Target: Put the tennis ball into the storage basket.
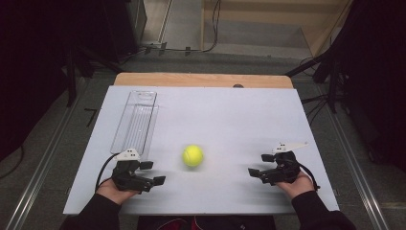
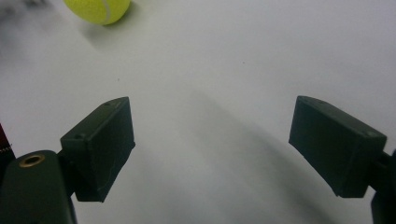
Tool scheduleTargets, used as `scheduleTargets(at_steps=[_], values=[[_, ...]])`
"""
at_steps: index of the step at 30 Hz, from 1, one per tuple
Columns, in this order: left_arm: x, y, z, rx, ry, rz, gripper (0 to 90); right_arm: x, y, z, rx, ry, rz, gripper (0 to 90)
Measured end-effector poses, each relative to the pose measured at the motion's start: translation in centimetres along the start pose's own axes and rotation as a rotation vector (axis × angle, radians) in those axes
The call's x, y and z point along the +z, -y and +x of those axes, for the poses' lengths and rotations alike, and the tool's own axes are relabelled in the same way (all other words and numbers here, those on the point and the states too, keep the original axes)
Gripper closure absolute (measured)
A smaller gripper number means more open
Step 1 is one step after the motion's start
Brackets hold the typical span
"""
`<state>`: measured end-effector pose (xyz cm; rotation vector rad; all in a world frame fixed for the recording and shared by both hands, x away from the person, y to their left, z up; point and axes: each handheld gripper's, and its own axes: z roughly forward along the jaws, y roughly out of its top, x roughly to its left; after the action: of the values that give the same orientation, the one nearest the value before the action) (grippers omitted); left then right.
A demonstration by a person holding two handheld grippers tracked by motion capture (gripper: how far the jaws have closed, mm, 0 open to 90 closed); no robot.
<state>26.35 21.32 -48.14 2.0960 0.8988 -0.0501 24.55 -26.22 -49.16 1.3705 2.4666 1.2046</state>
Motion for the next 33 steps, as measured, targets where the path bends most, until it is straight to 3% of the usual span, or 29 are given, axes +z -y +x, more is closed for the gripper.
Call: scheduleTargets(at_steps=[33], values=[[-0.29, 0.04, 0.08, 0.004, -0.009, -0.011, 16.1, 0.21, 0.04, 0.10, -0.012, 0.000, 0.000, 12.3]])
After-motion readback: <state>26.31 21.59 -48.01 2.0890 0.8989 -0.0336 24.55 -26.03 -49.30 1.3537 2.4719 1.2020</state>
